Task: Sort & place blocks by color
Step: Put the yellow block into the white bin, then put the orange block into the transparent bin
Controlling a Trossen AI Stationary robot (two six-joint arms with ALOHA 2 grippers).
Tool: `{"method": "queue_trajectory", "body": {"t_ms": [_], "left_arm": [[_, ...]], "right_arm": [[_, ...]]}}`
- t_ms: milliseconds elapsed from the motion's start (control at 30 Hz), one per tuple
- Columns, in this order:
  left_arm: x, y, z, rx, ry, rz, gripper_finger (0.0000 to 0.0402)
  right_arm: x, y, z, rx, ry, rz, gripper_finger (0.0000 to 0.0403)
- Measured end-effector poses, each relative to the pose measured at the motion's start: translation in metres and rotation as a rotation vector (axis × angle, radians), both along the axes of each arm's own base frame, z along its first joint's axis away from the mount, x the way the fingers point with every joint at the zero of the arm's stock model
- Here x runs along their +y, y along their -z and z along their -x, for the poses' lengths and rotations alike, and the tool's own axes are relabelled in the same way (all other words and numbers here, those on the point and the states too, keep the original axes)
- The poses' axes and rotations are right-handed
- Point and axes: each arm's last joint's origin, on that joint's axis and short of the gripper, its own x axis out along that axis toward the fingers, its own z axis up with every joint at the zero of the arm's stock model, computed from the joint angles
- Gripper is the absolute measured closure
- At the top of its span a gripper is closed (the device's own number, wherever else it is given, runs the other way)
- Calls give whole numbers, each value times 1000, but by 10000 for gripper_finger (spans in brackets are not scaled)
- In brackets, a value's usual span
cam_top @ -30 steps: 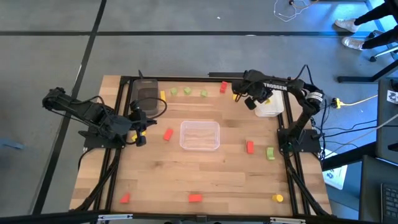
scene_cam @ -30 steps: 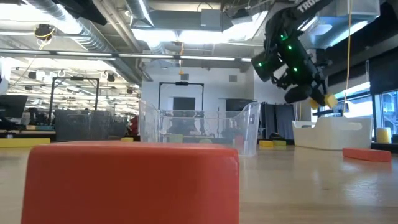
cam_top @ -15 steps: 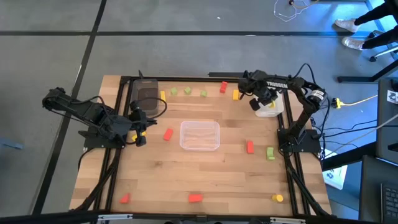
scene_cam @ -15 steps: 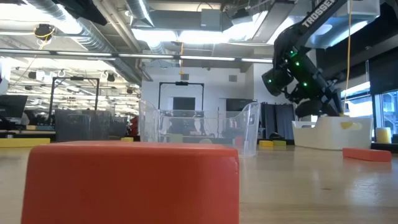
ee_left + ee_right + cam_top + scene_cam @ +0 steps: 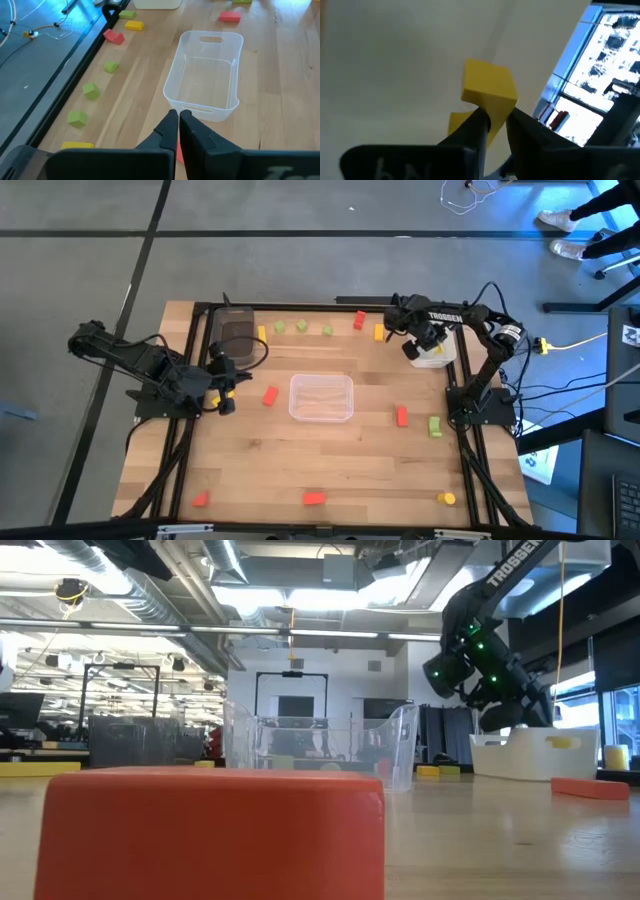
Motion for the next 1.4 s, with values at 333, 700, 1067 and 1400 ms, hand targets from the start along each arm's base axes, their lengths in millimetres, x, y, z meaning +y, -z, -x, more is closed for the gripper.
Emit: {"method": "queue_trajectory", "body": {"t_ms": [333,700,1067,1400], "left_arm": [[0,0,0,-1,-1,2,395],[0,0,0,-5,-8,9,379],[0,0,0,-20,-27,71,389],[-5,1,-1,13,87,180,399]], "right_arm": [[-2,2,-3,-33,-24,3,372],[10,-18,-15,-64,-118,32,368],[79,-109,-50,-567,-434,209,376],[160,-131,-63,-888,-834,-48,376]]}}
